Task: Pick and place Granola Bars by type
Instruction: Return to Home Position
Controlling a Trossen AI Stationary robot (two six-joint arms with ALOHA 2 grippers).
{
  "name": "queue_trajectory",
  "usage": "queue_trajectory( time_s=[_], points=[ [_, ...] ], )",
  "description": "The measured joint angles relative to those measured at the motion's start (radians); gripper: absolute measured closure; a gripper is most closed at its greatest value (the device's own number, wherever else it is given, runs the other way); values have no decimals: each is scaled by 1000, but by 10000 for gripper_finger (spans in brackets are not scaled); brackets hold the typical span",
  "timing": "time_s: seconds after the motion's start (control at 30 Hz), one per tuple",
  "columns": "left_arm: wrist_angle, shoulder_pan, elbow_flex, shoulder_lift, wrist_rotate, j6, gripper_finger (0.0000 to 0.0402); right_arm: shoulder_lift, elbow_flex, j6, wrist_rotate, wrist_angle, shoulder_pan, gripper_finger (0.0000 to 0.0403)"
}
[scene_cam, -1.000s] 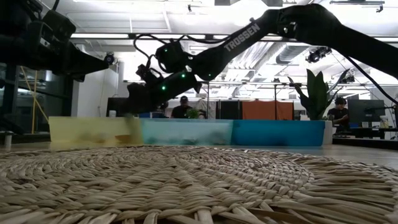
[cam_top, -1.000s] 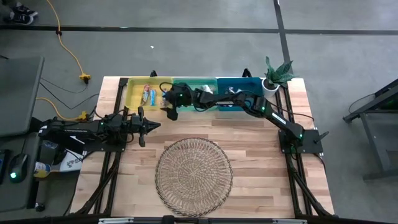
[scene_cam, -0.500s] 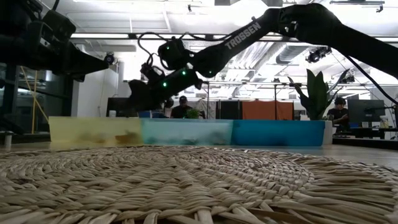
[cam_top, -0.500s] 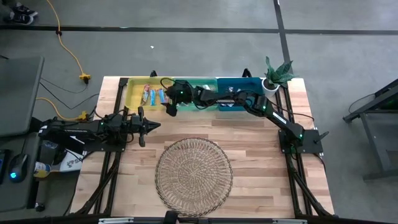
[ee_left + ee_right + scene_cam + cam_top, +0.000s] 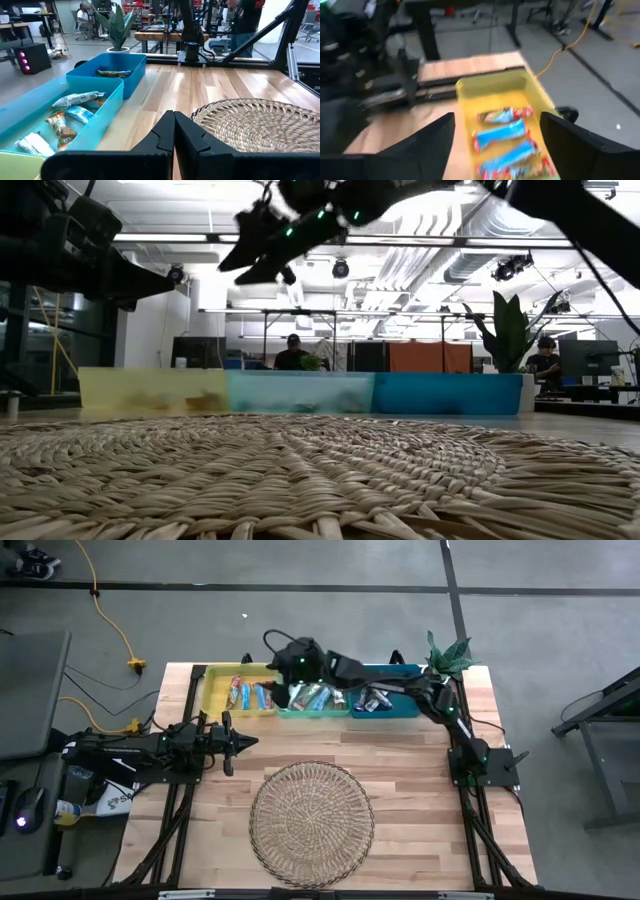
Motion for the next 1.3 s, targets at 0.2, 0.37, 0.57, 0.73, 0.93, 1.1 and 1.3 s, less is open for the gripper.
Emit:
queue_trajectory(
  time_s=[0.2, 0.37, 0.57, 0.73, 0.93, 1.1, 1.3],
  points=[
    [-3, 0, 0, 0, 1, 0, 401, -141, -2, -25, -58, -338, 15, 202],
    [-26, 0, 0, 0, 6, 0, 401, -231, -3, -78, -50, -551, 43, 312],
    [-47, 0, 0, 0, 8, 0, 401, -298, -4, -75, -66, -714, 93, 387],
    [-45, 0, 0, 0, 7, 0, 401, -326, -5, -69, -53, -786, 158, 399],
    [-45, 0, 0, 0, 6, 0, 401, -386, -76, -38, 16, -751, 224, 402],
    [-46, 0, 0, 0, 7, 0, 401, -525, -314, 44, 48, -569, 244, 403],
    [-46, 0, 0, 0, 7, 0, 401, -807, -787, 202, 65, -148, 247, 403]
  ],
)
